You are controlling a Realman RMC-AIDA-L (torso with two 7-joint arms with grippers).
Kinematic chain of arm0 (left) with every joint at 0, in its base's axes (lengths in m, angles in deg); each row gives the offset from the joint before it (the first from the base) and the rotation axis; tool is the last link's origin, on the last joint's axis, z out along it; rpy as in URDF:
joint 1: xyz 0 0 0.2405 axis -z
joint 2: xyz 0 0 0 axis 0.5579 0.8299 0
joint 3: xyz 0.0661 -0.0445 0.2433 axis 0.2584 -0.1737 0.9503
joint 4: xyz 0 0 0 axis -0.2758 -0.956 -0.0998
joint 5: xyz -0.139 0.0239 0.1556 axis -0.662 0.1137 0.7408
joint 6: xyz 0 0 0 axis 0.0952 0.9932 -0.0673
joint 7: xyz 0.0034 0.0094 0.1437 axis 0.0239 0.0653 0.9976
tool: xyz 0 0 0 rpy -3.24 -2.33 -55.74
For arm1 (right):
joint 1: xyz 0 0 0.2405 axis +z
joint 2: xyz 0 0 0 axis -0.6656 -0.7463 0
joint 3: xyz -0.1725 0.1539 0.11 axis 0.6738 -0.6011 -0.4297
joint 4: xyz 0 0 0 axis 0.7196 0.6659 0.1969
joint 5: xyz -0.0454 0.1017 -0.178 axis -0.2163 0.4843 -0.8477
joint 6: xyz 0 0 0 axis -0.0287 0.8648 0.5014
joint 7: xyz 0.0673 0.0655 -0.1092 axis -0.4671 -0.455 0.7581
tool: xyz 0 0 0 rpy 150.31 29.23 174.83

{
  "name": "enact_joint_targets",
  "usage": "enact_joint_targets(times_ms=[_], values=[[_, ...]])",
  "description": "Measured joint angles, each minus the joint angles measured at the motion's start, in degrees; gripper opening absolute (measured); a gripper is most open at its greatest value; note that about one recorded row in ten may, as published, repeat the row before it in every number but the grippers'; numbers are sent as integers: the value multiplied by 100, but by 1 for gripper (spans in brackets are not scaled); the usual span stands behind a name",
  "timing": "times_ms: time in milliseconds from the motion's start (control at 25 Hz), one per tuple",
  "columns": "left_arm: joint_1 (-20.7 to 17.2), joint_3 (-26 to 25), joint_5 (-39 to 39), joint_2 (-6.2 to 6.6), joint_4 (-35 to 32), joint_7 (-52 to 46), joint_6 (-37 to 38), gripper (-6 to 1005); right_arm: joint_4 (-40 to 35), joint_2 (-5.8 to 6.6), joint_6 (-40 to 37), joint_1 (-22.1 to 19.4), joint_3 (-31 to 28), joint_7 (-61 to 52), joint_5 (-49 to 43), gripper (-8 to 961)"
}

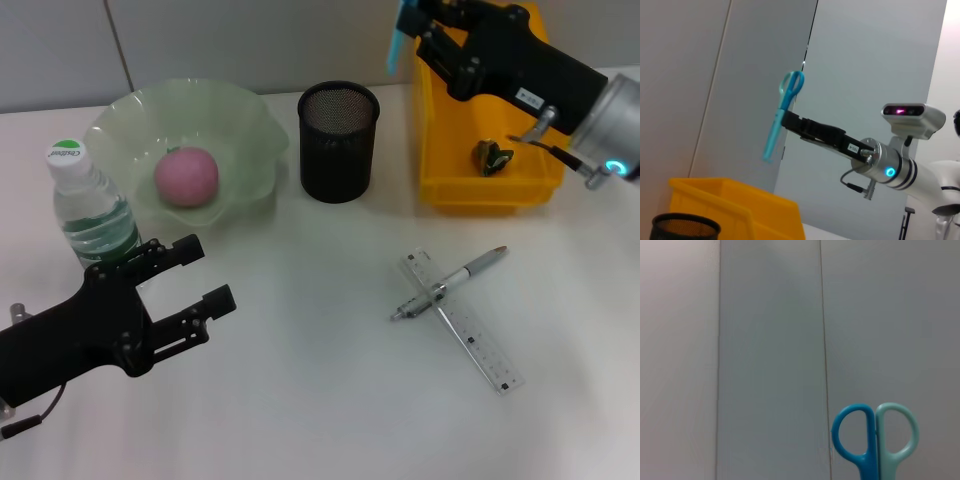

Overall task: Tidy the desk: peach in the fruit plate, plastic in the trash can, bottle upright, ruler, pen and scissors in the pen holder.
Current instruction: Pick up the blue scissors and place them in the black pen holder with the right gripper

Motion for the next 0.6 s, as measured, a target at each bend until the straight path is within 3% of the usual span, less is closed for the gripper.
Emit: enact_joint_targets(times_ms=[600], values=[[19, -8, 4, 7, 237, -23, -333, 741, 576, -18, 1235, 692, 0, 413, 13, 223]])
